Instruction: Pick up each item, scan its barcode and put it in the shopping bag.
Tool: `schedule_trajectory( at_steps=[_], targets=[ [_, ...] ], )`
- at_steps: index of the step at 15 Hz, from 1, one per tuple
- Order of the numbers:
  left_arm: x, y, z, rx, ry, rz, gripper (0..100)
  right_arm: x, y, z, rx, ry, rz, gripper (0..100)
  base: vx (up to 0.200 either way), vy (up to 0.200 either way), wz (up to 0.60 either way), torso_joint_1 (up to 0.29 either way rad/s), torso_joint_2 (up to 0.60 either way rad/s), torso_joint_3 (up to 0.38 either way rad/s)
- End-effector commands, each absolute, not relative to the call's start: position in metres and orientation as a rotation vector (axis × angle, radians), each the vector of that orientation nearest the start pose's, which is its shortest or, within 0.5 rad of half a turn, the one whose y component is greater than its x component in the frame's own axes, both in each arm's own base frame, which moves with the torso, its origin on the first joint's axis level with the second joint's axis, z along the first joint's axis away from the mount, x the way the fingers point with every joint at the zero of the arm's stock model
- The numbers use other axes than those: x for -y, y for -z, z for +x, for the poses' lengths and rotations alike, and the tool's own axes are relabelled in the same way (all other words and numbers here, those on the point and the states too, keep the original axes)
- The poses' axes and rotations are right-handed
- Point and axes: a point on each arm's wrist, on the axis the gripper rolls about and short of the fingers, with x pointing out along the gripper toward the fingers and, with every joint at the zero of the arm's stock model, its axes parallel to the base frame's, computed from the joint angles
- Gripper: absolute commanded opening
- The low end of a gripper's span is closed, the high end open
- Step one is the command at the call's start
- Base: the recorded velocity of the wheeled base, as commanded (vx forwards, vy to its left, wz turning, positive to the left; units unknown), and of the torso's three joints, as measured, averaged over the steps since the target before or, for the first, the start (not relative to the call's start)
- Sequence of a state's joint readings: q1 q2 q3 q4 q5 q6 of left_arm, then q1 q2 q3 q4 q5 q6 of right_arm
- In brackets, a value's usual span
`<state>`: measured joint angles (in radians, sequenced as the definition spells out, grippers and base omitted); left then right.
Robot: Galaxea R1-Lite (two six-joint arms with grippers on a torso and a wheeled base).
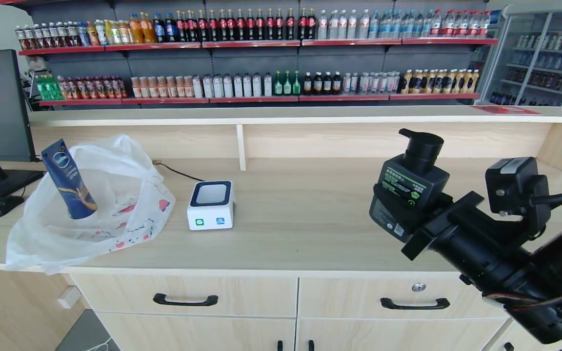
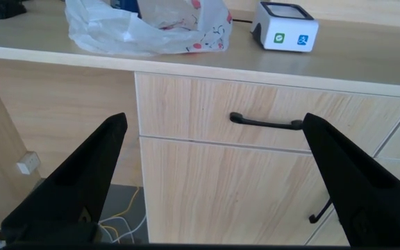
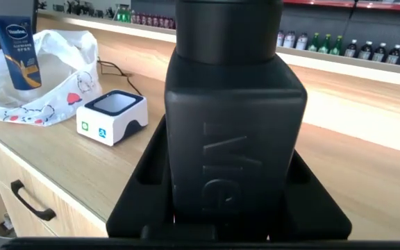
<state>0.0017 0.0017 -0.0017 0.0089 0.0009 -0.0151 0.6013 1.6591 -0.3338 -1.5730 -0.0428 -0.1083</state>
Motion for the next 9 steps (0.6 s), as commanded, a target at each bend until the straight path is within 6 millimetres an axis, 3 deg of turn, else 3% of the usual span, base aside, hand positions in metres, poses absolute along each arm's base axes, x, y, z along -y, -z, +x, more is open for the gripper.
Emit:
schedule_trajectory(
  at_steps=[1,9],
  targets=[
    [0.0,-0.075,-0.0228,-0.009,-0.003,-0.015,100,-0.1301,-0.1763,0.1938,0.279,-0.536,-0.023,0,0.0,0.2,0.0,0.002,0.0,0.007],
    [0.0,-0.075,-0.0228,-0.009,-0.003,-0.015,100,-0.1278,-0.1819,0.1911,0.307,-0.53,-0.032,0,0.0,0.2,0.0,0.006,0.0,0.0]
  ],
)
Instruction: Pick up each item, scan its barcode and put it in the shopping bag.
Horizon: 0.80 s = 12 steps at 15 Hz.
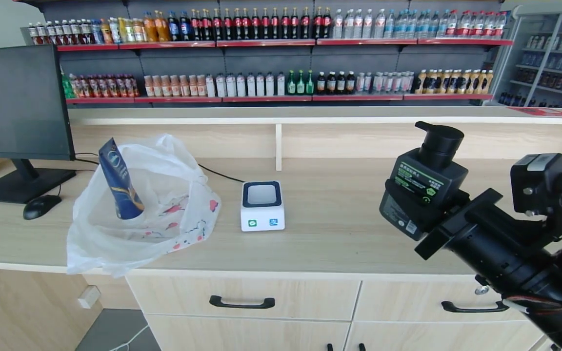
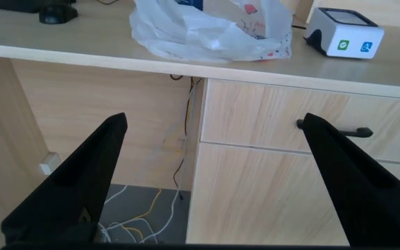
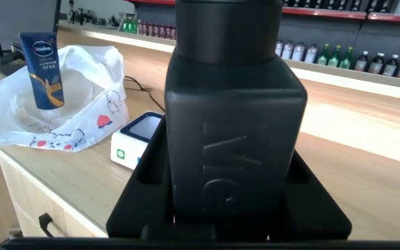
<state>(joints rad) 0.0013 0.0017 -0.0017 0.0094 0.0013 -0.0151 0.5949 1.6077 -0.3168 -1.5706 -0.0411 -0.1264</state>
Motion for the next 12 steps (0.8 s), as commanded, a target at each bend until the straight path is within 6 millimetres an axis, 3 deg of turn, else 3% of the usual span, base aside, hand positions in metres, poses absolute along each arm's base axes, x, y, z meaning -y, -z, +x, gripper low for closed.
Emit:
schedule_trajectory(
  at_steps=[1,12],
  targets=[
    [0.0,-0.075,-0.0228,-0.009,-0.003,-0.015,100,-0.1278,-0.1819,0.1911,0.307,-0.53,-0.032,0,0.0,0.2,0.0,0.007,0.0,0.002],
    [0.0,-0.075,-0.0228,-0.009,-0.003,-0.015,100,-0.1247,-0.183,0.1916,0.31,-0.516,-0.031,0,0.0,0.2,0.0,0.002,0.0,0.004]
  ],
)
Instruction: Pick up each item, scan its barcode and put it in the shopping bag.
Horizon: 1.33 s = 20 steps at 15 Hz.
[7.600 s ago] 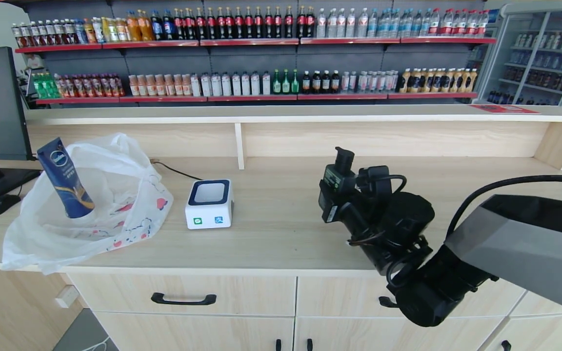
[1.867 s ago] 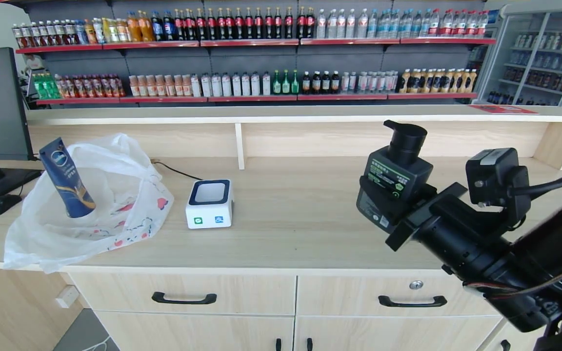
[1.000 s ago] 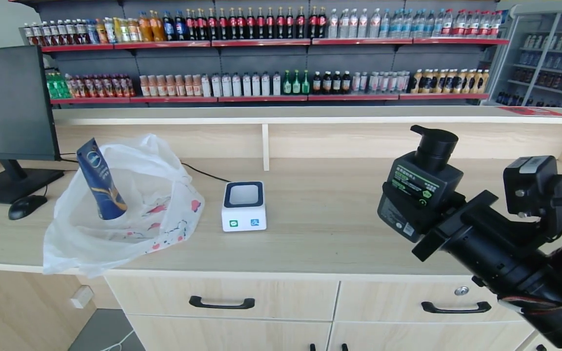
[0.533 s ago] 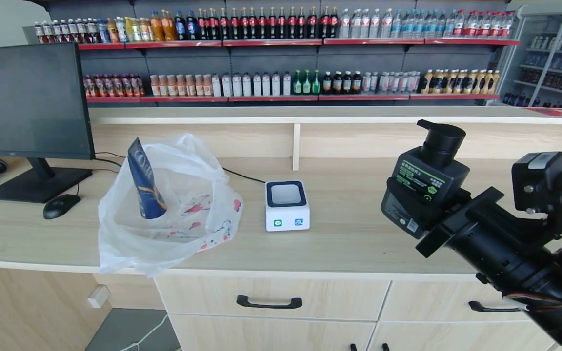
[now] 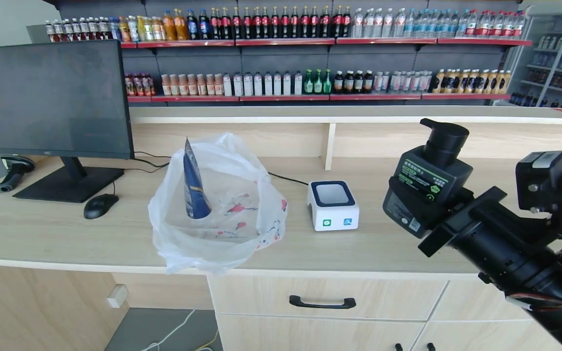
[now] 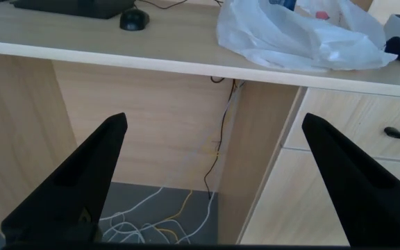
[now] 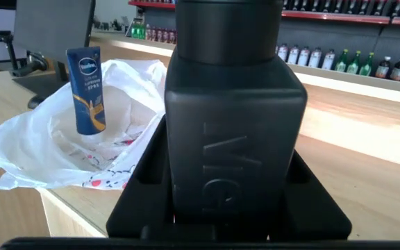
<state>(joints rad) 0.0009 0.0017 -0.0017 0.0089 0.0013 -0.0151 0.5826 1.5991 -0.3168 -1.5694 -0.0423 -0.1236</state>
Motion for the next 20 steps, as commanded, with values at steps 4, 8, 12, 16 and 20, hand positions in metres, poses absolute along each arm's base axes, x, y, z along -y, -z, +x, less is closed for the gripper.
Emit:
schedule_trajectory(
  at_steps=[4,8,12,16,20],
  targets=[
    [0.0,-0.075,-0.023,-0.009,-0.003,-0.014,100,-0.125,-0.182,0.192,0.308,-0.516,-0.032,0,0.0,0.2,0.0,0.002,0.0,0.004],
    [0.0,-0.075,-0.023,-0.009,-0.003,-0.011,100,-0.127,-0.189,0.196,0.339,-0.513,-0.038,0,0.0,0.0,0.0,0.0,0.0,0.0],
    [0.0,-0.075,-0.023,-0.009,-0.003,-0.009,100,-0.126,-0.185,0.194,0.324,-0.513,-0.045,0,0.1,0.0,0.0,0.0,0.0,0.001],
    [0.0,-0.075,-0.023,-0.009,-0.003,-0.011,100,-0.126,-0.182,0.194,0.319,-0.51,-0.082,0,0.1,0.0,0.0,0.001,0.0,0.002],
    [0.0,-0.075,-0.023,-0.009,-0.003,-0.008,100,-0.132,-0.19,0.204,0.361,-0.507,-0.094,0,0.0,0.0,0.0,0.0,0.0,0.0]
  ],
)
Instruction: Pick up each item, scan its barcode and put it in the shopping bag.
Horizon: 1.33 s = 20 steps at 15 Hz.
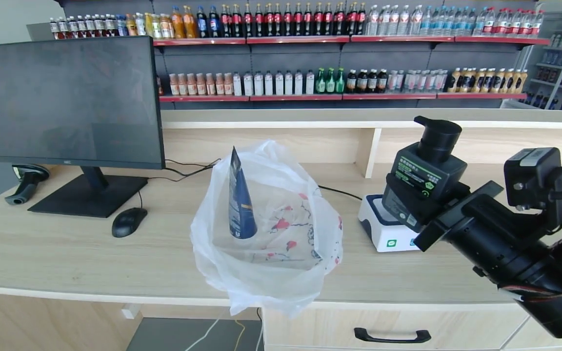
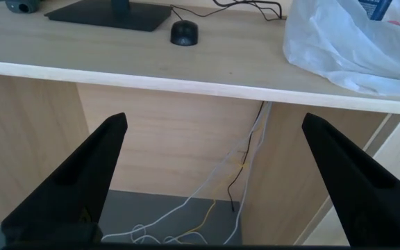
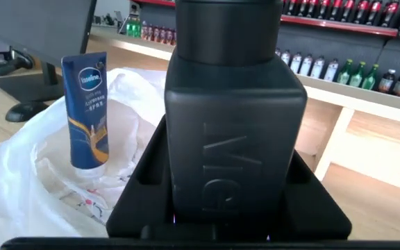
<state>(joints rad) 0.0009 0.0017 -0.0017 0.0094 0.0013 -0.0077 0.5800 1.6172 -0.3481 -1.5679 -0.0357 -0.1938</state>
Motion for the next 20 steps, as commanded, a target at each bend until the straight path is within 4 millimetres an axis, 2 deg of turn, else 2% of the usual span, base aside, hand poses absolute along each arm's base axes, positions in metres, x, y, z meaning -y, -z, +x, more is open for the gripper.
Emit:
schedule_trajectory(
  at_steps=[1,2,3,6,8,11,14,16,20],
  targets=[
    [0.0,-0.075,-0.023,-0.009,-0.003,-0.008,100,-0.134,-0.189,0.207,0.367,-0.52,-0.107,0,0.0,0.0,0.0,0.0,0.0,0.0],
    [0.0,-0.075,-0.023,-0.009,-0.003,-0.008,100,-0.134,-0.184,0.212,0.355,-0.547,-0.127,0,0.0,0.0,0.0,0.0,0.0,0.0],
    [0.0,-0.075,-0.023,-0.009,-0.003,-0.008,100,-0.125,-0.181,0.223,0.352,-0.534,-0.164,0,0.0,0.0,0.0,0.0,0.0,0.0],
    [0.0,-0.075,-0.023,-0.009,-0.003,-0.008,100,-0.078,-0.181,0.264,0.428,-0.572,-0.386,0,0.0,0.0,0.0,0.0,0.0,0.0],
    [0.0,-0.075,-0.023,-0.009,-0.003,-0.008,100,-0.063,-0.181,0.278,0.451,-0.578,-0.449,0,0.0,0.0,0.0,0.0,0.0,0.0],
    [0.0,-0.075,-0.023,-0.009,-0.002,-0.008,100,-0.062,-0.172,0.285,0.458,-0.634,-0.518,0,0.0,0.0,0.0,0.0,0.0,0.0],
    [0.0,-0.075,-0.023,-0.009,-0.002,-0.008,100,-0.062,-0.161,0.314,0.503,-0.673,-0.627,0,0.0,0.0,0.0,0.0,0.0,0.0],
    [0.0,-0.075,-0.023,-0.009,-0.002,-0.008,100,-0.065,-0.161,0.335,0.576,-0.64,-0.738,0,0.0,0.0,0.0,0.0,0.0,0.0],
    [0.0,-0.075,-0.023,-0.009,-0.003,-0.008,100,-0.069,-0.145,0.336,0.617,-0.66,-0.918,0,0.0,0.0,0.0,0.0,0.0,0.0]
  ],
)
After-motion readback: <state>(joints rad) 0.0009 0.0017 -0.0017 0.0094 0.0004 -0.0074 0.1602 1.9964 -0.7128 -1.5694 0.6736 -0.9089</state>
